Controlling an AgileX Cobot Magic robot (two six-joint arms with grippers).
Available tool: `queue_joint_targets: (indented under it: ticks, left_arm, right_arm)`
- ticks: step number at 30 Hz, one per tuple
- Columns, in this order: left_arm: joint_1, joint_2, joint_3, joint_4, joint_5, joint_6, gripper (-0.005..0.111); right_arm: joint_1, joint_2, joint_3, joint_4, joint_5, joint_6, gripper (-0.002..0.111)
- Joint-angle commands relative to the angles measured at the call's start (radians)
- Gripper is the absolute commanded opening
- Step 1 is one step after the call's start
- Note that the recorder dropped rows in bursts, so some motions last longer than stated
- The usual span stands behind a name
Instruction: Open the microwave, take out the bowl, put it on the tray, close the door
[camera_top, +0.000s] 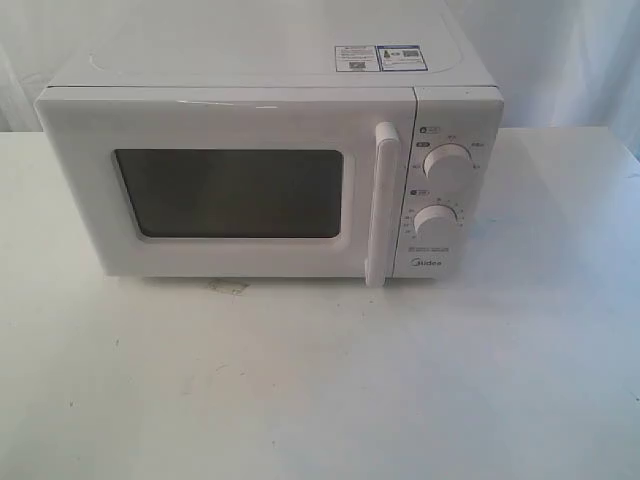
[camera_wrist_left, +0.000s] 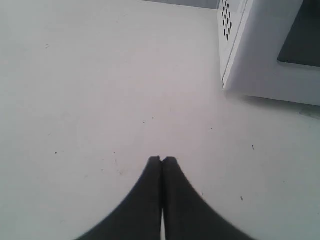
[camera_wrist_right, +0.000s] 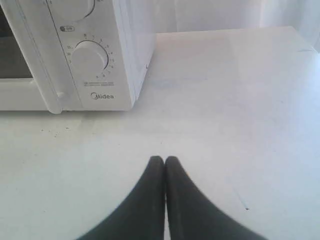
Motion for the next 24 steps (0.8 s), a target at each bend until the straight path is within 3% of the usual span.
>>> queue_joint_targets:
  ticks: [1, 20, 24]
  left_arm:
    - [0.003, -0.004, 0.004, 0.006, 0.003, -0.005, 0.0]
    - [0.003, -0.004, 0.004, 0.006, 0.003, -0.005, 0.0]
    - [0.003, -0.004, 0.004, 0.006, 0.003, -0.005, 0.0]
  right_arm:
    - [-0.003, -0.006, 0.004, 0.0, -0.005, -0.003, 0.0]
    - [-0.003, -0.006, 0.004, -0.007, -0.132, -0.034, 0.0]
    - [-0.003, -0.006, 0.004, 0.021, -0.333, -0.006, 0.0]
